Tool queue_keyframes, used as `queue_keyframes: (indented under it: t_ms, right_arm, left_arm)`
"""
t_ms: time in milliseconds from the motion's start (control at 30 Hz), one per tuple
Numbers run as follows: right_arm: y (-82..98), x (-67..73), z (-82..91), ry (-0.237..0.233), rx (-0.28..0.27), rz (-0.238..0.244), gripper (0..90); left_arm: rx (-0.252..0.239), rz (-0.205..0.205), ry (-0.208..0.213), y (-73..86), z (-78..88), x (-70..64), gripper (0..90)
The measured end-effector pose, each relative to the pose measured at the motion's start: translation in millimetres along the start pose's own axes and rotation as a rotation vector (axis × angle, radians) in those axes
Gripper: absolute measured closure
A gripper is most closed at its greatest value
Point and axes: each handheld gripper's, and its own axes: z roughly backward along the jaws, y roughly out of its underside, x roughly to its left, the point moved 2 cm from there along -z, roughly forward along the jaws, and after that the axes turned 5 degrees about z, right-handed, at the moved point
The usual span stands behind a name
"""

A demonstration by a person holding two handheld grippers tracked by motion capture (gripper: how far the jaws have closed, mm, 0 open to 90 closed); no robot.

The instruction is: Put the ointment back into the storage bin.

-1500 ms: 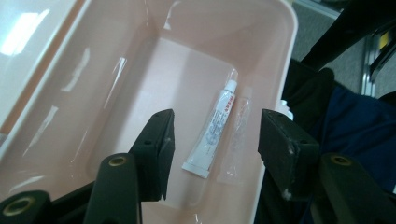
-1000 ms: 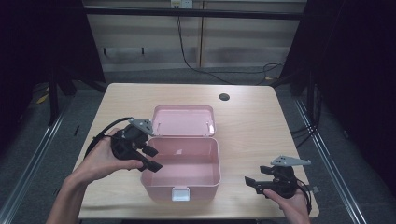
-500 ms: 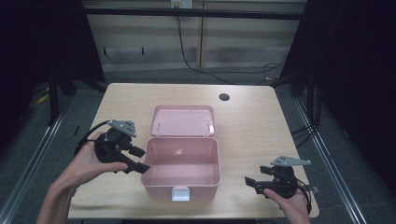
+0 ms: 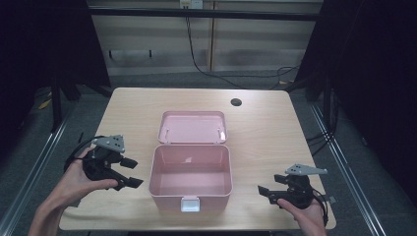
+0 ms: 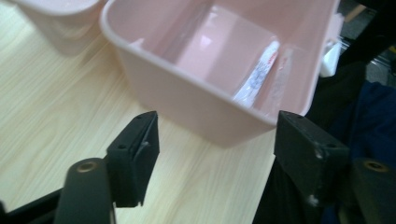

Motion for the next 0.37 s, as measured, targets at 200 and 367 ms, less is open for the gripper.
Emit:
queue_keyframes:
  t_ms: [200, 367]
  right_arm:
    - [0.4, 0.6, -2.0, 0.006, 0.002, -0.003, 20.5]
    - [0.9, 0.5, -3.3, 0.011, -0.004, -0.006, 20.9]
  left_arm:
    - [-0.051, 0.074, -0.045, 24.3, 4.5, 14.8, 28.2]
    - [-0.016, 0.132, -0.054, 45.6, -6.6, 23.3, 27.0]
